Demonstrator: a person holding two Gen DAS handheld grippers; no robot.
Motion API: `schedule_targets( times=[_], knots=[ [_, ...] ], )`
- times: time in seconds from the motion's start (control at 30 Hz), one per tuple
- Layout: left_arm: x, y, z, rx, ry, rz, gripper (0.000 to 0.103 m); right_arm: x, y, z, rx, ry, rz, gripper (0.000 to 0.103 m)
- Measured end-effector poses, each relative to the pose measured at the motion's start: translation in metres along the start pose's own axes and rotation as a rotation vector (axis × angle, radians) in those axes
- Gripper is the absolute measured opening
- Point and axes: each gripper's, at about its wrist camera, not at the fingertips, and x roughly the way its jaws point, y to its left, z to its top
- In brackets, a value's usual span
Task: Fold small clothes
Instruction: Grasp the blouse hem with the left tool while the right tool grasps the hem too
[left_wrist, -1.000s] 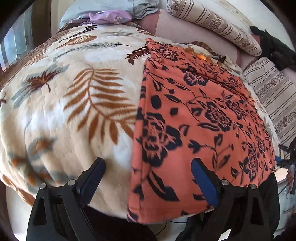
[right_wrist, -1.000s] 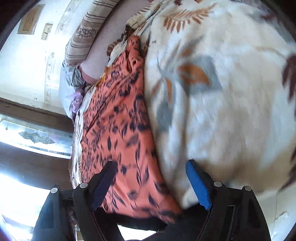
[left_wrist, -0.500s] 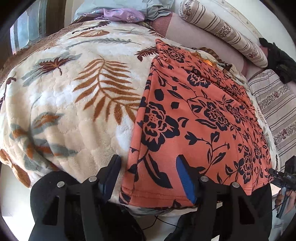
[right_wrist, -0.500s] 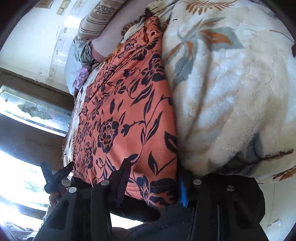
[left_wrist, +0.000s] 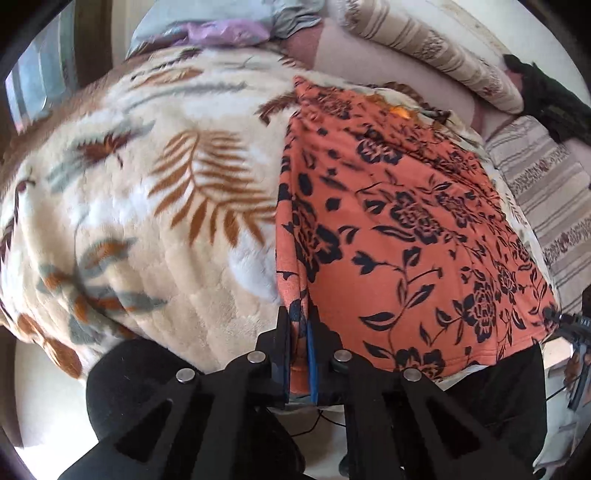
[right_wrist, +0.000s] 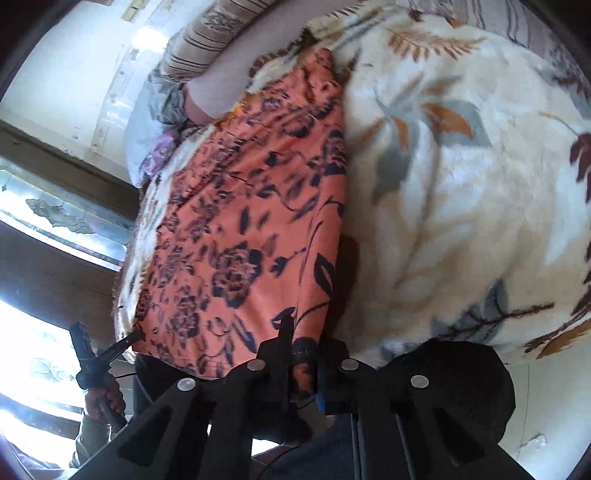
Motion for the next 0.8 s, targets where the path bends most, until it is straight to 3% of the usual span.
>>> schedule_targets(
  times=[0.07, 0.13, 0.23, 0.27, 0.3, 0.4, 0.5, 0.6, 0.67, 0.8],
  knots=[
    [0.011, 0.001, 0.000, -0.007, 0.009, 0.017, 0.009, 0.002, -0.002, 0.003, 0.013, -0.010, 0.033, 0.014],
    [0.028, 0.006, -0.003, -0.033, 0.044, 0.042, 0.018, 0.019, -0.015, 0.005, 0.065, 0.044, 0.015, 0.014],
    [0.027, 0.003, -0.003, -0.031, 0.028, 0.013, 0.032, 0.031, -0.024, 0.002, 0.091, 0.061, -0.007, 0.014],
    [0.026, 0.001, -0.003, -0.018, 0.033, 0.016, 0.030, 0.030, -0.024, 0.002, 0.097, 0.058, 0.000, 0.014],
    [0.025, 0.000, -0.003, -0.009, 0.042, 0.021, 0.004, 0.028, -0.024, 0.002, 0.095, 0.055, -0.002, 0.014],
    [0.004, -0.001, 0.003, -0.033, 0.001, -0.029, 0.006, 0.007, -0.009, 0.006, 0.087, 0.005, 0.037, 0.010],
    [-0.004, 0.000, 0.009, -0.033, -0.026, -0.024, 0.006, -0.015, 0.006, 0.018, 0.045, -0.058, 0.061, 0.010],
    [0.030, 0.010, 0.002, -0.075, 0.078, 0.005, 0.006, 0.006, -0.018, 0.021, 0.113, -0.018, 0.030, 0.010],
    [0.031, 0.011, -0.002, -0.069, 0.060, -0.001, 0.007, 0.025, -0.037, 0.016, 0.178, 0.032, 0.026, 0.010],
    [0.032, 0.012, -0.003, -0.082, 0.057, -0.015, 0.007, 0.032, -0.047, 0.014, 0.233, 0.022, 0.082, 0.012]
  ],
)
